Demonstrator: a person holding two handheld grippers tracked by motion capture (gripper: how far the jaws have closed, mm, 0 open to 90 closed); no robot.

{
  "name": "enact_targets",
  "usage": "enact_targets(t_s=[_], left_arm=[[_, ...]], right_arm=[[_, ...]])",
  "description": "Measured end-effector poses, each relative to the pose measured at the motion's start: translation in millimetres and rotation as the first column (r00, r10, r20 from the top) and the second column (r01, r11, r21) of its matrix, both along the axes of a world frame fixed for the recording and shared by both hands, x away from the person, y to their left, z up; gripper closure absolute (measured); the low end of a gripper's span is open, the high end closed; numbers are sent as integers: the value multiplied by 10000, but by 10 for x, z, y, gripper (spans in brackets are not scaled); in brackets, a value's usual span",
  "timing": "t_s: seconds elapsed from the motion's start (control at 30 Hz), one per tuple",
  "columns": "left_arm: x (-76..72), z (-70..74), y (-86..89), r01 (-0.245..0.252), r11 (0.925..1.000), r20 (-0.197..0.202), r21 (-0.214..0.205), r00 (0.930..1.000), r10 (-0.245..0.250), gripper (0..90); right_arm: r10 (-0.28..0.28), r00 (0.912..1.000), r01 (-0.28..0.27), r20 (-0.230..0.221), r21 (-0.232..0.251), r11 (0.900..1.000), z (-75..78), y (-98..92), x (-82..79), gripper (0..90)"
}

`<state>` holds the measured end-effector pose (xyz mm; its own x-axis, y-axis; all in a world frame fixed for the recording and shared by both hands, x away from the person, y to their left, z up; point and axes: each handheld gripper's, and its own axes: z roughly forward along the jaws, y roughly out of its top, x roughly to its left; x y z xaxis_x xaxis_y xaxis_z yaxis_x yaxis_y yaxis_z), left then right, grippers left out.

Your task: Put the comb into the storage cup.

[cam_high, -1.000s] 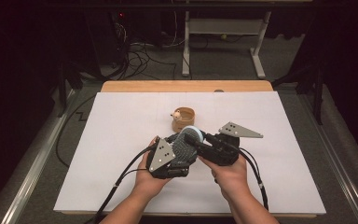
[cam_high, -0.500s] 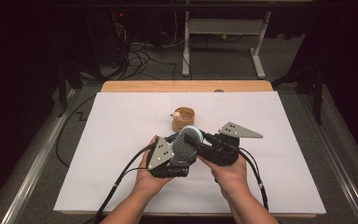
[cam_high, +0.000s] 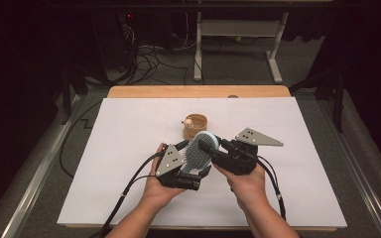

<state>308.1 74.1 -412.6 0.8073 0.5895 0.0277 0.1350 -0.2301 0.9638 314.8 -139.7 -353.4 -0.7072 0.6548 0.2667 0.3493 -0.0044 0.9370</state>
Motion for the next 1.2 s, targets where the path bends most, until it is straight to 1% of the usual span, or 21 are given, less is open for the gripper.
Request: enact_targets(t_s=[0.23, 0.33, 0.4, 0.47, 0.53, 0.6, 0.67, 0.73, 0.8, 0.9, 1.0, 1.1, 1.2], left_arm=[[-15, -15, 86, 208, 9998, -150, 63, 9997, -207, 1], [-3, -28, 144, 235, 9997, -173, -47, 9996, -235, 0], [1, -35, 166, 242, 9997, -234, -81, 9994, -244, 0], [0, -38, 194, 219, 9995, -364, -244, 9991, -228, 0], [-10, -27, 228, 217, 9993, -421, -300, 9989, -229, 0], [-20, -15, 264, 180, 9993, -370, -336, 9991, -193, 0], [-25, -6, 328, 50, 9991, -320, -417, 9995, -64, 0], [-17, -4, 400, -30, 9989, -381, -477, 9993, 12, 0], [-15, -8, 481, -252, 9986, -229, -471, 9994, 242, 0], [0, -24, 591, -473, 9979, -206, -436, 9987, 464, 0], [12, -44, 706, -699, 9967, -84, -419, 9975, 696, 0], [18, -76, 816, -902, 9955, -117, -305, 9959, 899, 0], [13, -129, 917, -1082, 9939, -207, -224, 9940, 1077, 0]], right_arm=[[-236, 9996, 235, 145, 30, 9997, 33, -78, 12, 612], [-351, 9991, 349, 217, 55, 9994, 53, -130, 22, 612], [-481, 9983, 479, 317, 51, 9988, 67, -169, 28, 612], [-629, 9974, 626, 348, 86, 9980, 76, -205, 34, 612], [-719, 9967, 718, 377, 46, 9974, 73, -239, 53, 612], [-802, 9959, 804, 418, -20, 9968, 70, -258, 60, 612], [-837, 9956, 840, 421, -49, 9965, 66, -279, 70, 612], [-947, 9945, 950, 440, -58, 9955, 67, -302, 76, 612], [-1019, 9937, 1022, 456, -39, 9948, 70, -327, 83, 611], [-1102, 9925, 1106, 537, -28, 9939, 79, -365, 84, 611], [-1163, 9913, 1171, 611, -91, 9931, 85, -388, 80, 611], [-1203, 9902, 1218, 704, -170, 9924, 93, -419, 68, 611], [-1227, 9893, 1242, 793, -144, 9922, 103, -457, 55, 610]])
